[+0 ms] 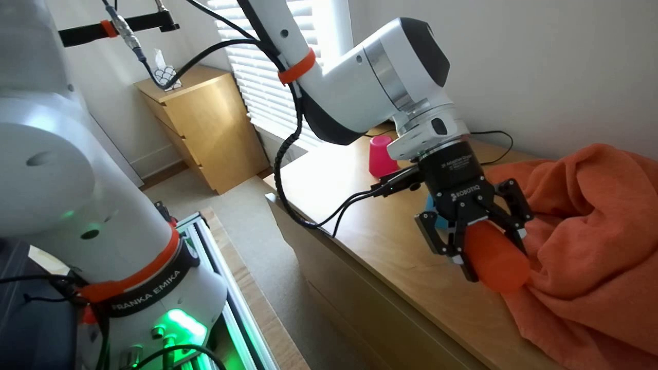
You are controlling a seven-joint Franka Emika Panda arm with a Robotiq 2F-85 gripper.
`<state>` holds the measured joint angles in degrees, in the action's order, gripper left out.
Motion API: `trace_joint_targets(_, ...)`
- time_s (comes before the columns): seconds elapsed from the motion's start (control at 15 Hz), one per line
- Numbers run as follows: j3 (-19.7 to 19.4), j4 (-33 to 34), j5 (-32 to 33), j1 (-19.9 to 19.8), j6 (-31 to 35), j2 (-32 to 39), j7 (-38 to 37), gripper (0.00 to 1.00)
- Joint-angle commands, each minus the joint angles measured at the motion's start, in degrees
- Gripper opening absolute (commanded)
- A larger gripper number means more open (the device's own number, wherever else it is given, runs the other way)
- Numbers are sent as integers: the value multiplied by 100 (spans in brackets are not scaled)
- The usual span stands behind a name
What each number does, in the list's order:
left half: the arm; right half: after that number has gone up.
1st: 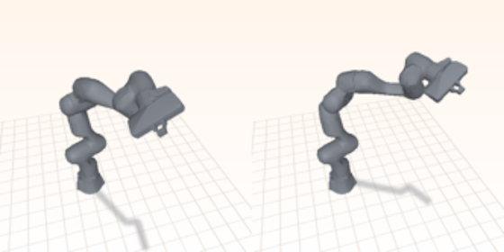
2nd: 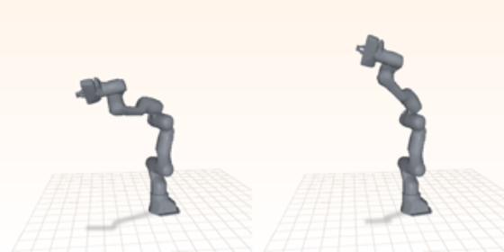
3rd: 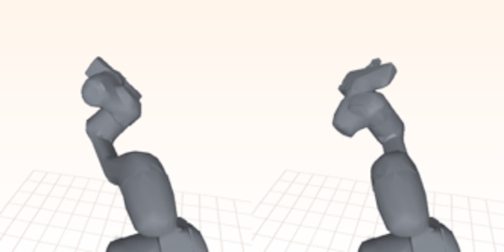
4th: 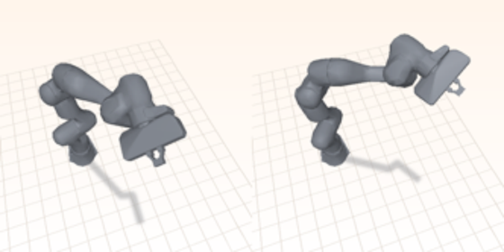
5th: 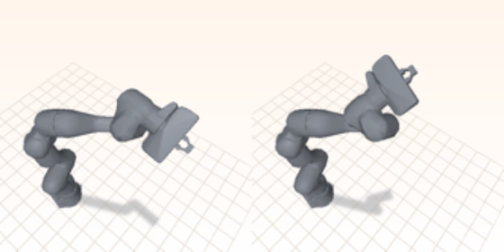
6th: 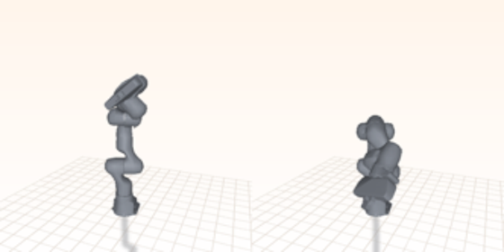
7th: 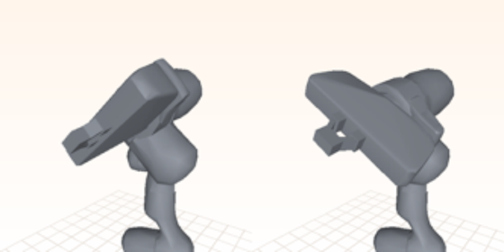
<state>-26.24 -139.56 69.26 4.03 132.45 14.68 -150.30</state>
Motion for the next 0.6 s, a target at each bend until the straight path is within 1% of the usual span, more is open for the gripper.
trace_joint_targets(0.0, 702, -62, 145, -637, -191, 7, 291, 48)
trace_joint_targets(0.13, 908, -7, 237, -771, -434, 107, 367, 48)
trace_joint_targets(0.2, 981, 26, 392, -784, -586, 176, 187, 48)
trace_joint_targets(0.27, 1070, 55, 482, -820, -661, 262, 179, 48)
trace_joint_targets(0.53, 1331, 191, 772, -934, -779, 466, 228, 48)
